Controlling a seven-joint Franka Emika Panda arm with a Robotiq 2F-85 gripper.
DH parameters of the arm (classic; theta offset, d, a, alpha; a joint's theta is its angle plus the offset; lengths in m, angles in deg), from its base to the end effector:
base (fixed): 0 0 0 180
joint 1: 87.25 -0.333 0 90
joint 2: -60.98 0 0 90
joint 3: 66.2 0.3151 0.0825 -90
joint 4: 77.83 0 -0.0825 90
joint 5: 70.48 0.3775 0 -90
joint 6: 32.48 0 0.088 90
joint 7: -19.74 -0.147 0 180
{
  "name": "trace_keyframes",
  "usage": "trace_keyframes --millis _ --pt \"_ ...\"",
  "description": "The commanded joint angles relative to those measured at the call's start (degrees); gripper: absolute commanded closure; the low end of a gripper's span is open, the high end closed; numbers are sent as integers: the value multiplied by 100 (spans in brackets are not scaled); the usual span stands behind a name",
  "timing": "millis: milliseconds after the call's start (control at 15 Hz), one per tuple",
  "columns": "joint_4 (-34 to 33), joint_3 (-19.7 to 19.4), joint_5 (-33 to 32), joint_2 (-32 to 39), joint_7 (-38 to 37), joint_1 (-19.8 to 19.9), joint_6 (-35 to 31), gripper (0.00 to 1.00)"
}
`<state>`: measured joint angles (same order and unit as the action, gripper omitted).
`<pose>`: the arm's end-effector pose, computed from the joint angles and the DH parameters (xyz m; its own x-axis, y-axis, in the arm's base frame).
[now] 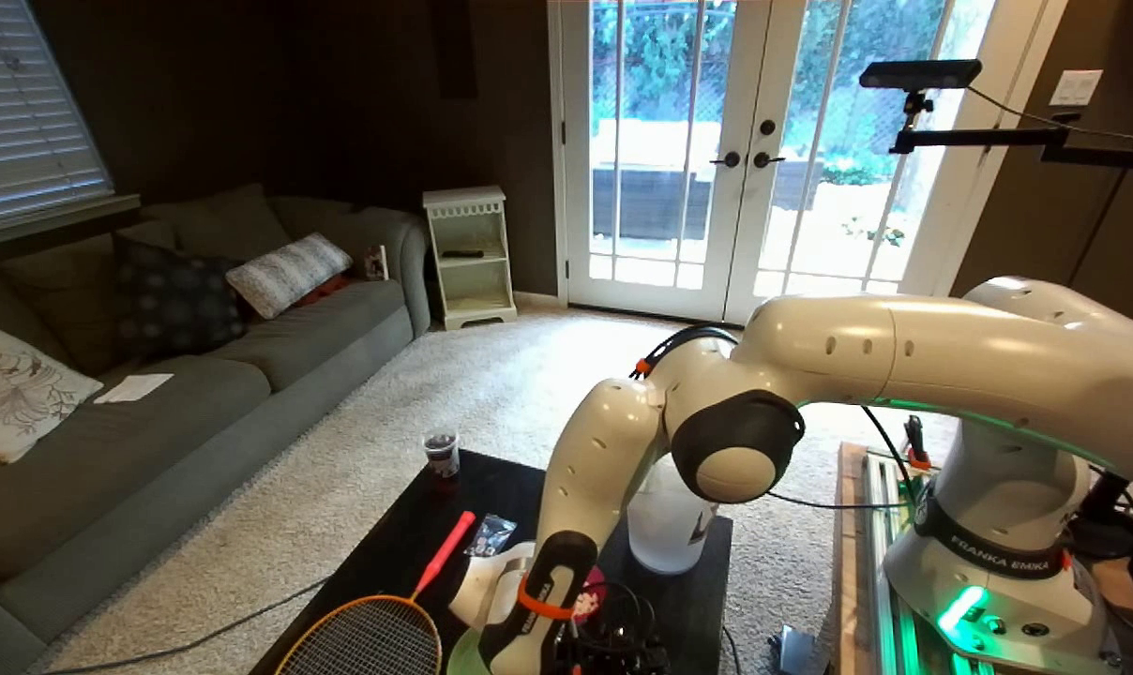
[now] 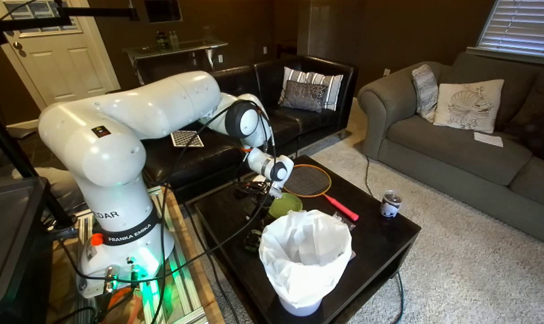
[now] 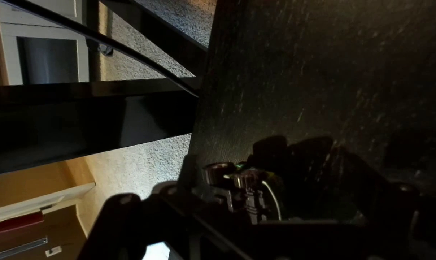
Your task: Flip the toy car
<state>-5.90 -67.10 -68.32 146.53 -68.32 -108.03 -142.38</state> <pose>0.4620 0.1700 -0.2060 0.3423 -0.9393 -0.0238 -0.6282 -0.2476 0.7376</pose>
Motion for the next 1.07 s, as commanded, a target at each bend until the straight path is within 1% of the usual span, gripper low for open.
trace_keyframes --millis 0,133,200,267,333,400,600,733,933,1000 --pt "96 3 -3 0 178 240 -130 0" --pt "122 39 12 2 406 407 -201 0" --pt "135 70 28 3 564 493 -237 3" --pt "149 80 42 4 695 554 -259 27" --pt "167 80 51 5 791 595 -277 28" --pt "191 101 69 5 924 649 -301 30" --pt "273 137 117 6 1227 751 -350 54" --pt "299 171 157 9 1421 803 -393 66" --pt "344 248 241 9 1784 904 -494 88" --pt "360 280 276 5 1914 941 -503 94"
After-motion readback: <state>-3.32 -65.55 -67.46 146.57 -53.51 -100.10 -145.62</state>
